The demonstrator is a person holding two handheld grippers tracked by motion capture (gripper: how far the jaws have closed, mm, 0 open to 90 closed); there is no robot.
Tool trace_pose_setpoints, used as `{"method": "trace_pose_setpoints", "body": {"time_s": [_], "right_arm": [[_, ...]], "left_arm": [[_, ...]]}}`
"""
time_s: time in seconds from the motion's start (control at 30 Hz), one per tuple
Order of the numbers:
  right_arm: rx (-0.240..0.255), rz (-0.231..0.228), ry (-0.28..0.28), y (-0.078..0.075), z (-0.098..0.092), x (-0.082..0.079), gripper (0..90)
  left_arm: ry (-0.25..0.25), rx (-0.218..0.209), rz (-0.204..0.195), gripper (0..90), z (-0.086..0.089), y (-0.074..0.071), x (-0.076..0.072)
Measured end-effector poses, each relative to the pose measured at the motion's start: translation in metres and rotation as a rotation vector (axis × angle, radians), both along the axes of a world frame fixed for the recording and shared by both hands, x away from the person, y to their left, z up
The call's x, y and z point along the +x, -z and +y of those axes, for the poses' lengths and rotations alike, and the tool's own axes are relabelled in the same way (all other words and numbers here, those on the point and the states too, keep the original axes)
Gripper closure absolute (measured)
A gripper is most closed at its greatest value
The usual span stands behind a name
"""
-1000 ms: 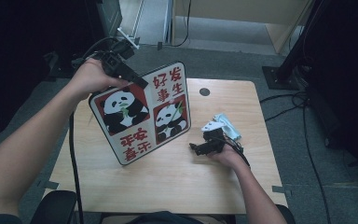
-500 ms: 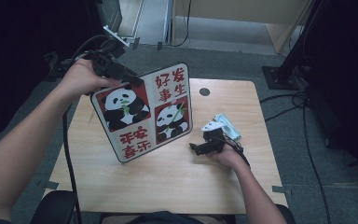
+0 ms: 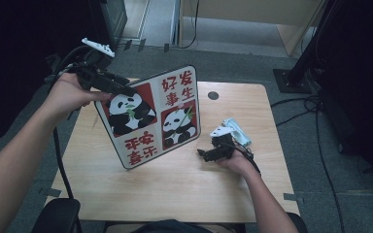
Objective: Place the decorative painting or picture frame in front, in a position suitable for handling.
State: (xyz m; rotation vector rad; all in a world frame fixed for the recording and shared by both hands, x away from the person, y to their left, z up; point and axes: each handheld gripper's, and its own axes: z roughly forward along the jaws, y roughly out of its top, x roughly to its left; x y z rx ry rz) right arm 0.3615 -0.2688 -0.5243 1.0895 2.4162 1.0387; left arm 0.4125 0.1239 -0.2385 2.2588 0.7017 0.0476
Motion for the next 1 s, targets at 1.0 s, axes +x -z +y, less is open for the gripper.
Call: {"method": "trace_pose_setpoints", "body": {"time_s": [1.0], "right_arm": [[-0.010,0.007,0.098,0.001,0.006,-0.006,0.0]], "left_arm": [[-0.093,-0.108,-0.081,38.1,0.047,0.070,-0.042]]}}
